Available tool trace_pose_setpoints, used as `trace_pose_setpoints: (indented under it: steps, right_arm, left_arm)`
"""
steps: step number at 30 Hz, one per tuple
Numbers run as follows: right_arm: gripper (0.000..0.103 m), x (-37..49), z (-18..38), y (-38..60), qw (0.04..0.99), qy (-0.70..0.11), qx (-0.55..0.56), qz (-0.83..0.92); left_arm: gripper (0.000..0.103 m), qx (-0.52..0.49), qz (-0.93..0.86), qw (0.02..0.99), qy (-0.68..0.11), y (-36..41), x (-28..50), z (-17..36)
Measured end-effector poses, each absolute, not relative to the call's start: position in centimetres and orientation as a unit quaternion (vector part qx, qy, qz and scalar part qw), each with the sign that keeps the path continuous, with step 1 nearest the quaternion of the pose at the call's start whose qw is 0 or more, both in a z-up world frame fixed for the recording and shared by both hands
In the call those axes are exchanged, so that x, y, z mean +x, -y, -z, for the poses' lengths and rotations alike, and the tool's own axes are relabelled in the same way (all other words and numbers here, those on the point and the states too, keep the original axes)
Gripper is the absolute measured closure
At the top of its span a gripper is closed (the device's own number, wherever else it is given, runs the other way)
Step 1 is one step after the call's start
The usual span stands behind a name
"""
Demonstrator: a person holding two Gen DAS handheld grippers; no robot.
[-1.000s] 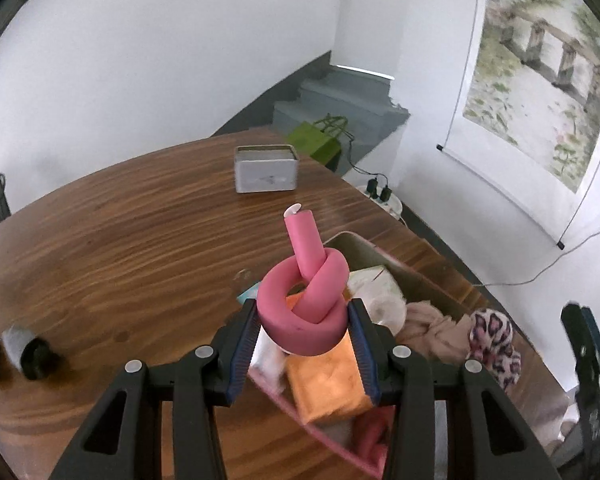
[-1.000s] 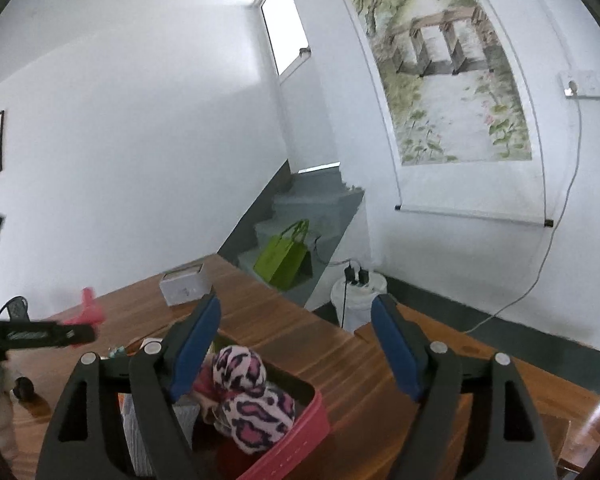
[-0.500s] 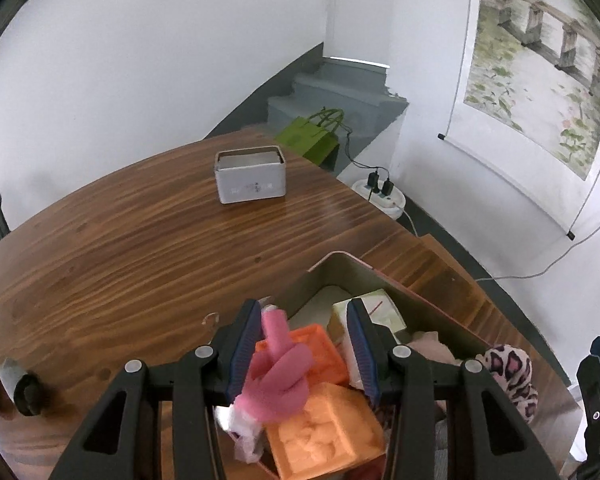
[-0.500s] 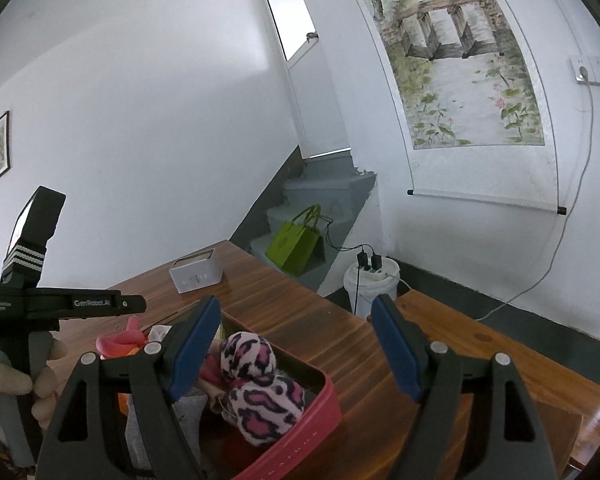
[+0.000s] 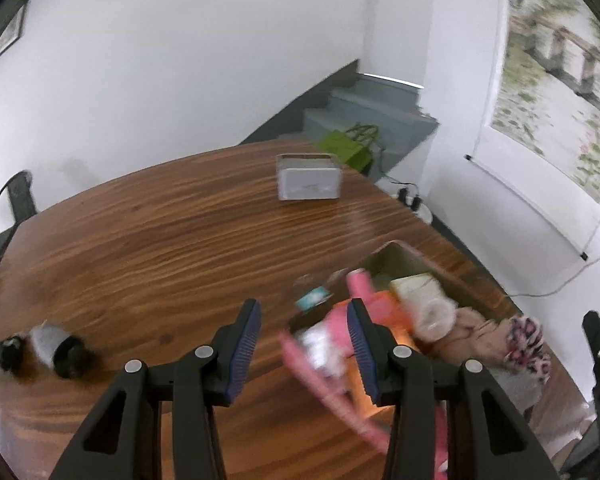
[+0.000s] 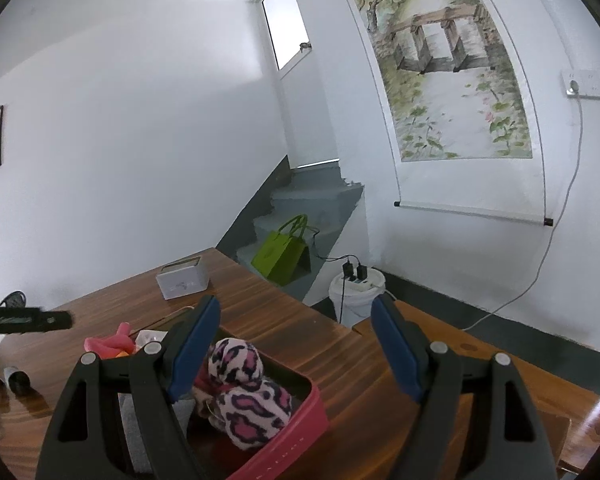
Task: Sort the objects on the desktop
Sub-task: 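Lower the pink foam knot into the pink box and open the left tool, then move both open tools back over the table toward the grey sock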
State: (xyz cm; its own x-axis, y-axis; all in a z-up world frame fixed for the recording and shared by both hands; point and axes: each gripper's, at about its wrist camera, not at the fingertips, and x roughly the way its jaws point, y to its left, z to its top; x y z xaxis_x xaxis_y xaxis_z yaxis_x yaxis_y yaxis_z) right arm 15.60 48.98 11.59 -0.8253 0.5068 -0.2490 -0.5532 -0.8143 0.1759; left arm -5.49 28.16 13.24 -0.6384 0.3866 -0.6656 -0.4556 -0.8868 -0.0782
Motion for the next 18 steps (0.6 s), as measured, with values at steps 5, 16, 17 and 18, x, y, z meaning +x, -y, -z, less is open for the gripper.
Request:
trace_pose_setpoints:
  steps: [5, 16, 17, 18]
  right_arm:
    - [0.021, 15.6, -11.8, -47.8, 0.293, -0.092, -0.086, -0.948]
    - [0.015, 15.4, -13.8, -41.7, 0.273, -0.006, -0.04, -0.961]
    - [0.011, 15.2, -14.3, -41.0, 0.261, -0.005, -0.04, -0.965]
    - [0.003, 14.9, -14.7, -40.1, 0.247, -0.003, -0.039, -0.968]
  left_arm:
    - [0.053, -0.366, -0.912, 0.183, -0.022, -22.7, -5.9, -12.5]
    - [0.024, -0.338, -0.938, 0.062, 0.032, -9.2, -4.3, -11.6]
    - [0.024, -0.335, -0.94, 0.049, 0.036, -8.1, -4.1, -11.5]
    - [0.024, -0.334, -0.941, 0.039, 0.041, -7.0, -4.0, -11.4]
